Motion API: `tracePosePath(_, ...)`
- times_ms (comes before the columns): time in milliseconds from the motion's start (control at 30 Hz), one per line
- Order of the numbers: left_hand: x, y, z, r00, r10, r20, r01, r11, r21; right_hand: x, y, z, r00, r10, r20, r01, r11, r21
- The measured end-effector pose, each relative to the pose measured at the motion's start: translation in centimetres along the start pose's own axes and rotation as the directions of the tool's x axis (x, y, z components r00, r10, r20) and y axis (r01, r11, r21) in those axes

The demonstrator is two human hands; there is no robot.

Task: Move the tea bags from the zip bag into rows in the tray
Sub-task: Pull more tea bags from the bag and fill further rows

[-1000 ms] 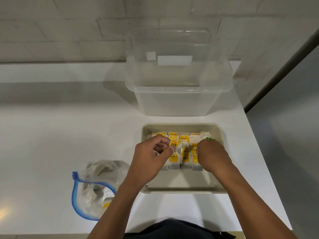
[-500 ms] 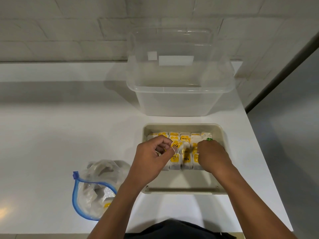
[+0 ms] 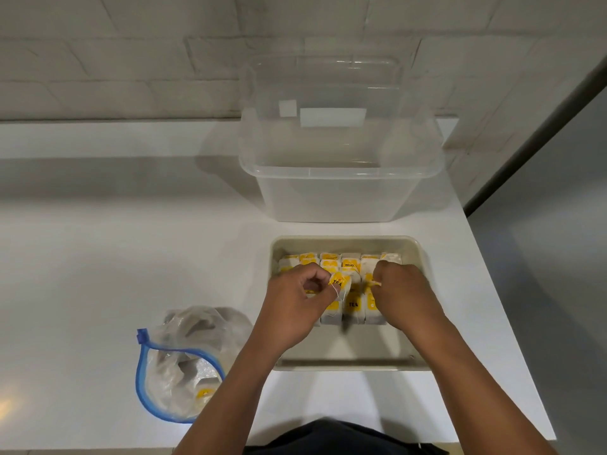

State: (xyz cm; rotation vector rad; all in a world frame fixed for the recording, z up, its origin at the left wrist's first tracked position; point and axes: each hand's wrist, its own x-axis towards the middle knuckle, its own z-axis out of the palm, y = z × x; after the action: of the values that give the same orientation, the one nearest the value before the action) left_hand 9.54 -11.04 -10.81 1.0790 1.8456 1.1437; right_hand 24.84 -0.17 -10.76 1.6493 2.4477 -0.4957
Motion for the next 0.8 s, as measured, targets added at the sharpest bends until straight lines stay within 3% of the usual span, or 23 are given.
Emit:
tracePosePath(133, 0.6, -0.3, 0.4, 0.996, -0.056, 0.068, 0.061, 0.996, -0.059, -1.5, -0.2, -2.3, 0.989, -0.116, -0.096, 0.138, 0.956, 0.258)
tracePosePath(233, 0.9, -0.4, 0.9, 0.991, -0.046, 0.124, 0.053, 0.997, -0.048, -2.3, -0.1, -4.4, 0.957, -0.289, 0.005, 0.261, 0.871, 0.416)
tracePosePath(300, 1.0, -0.3, 1.4, 0.989, -0.027, 0.143, 0.032, 0.999, -0.037, -2.5, 0.1, -5.2, 0.931, -0.356, 0.077, 0.29, 0.853, 0.434)
tracePosePath(533, 1.5, -0.6, 3.9, 0.979, -0.022, 0.201, 0.014, 0.999, 0.041, -0.2, 0.7, -3.7, 0.95, -0.301, 0.084, 0.276, 0.934, 0.225)
tracePosePath(800, 1.6, -1.4, 3.8, 0.972, 0.005, 0.235, -0.055, 0.977, 0.206, 0.0, 1.6, -4.0, 0.903, -0.19, 0.385, 0.264, 0.953, -0.149)
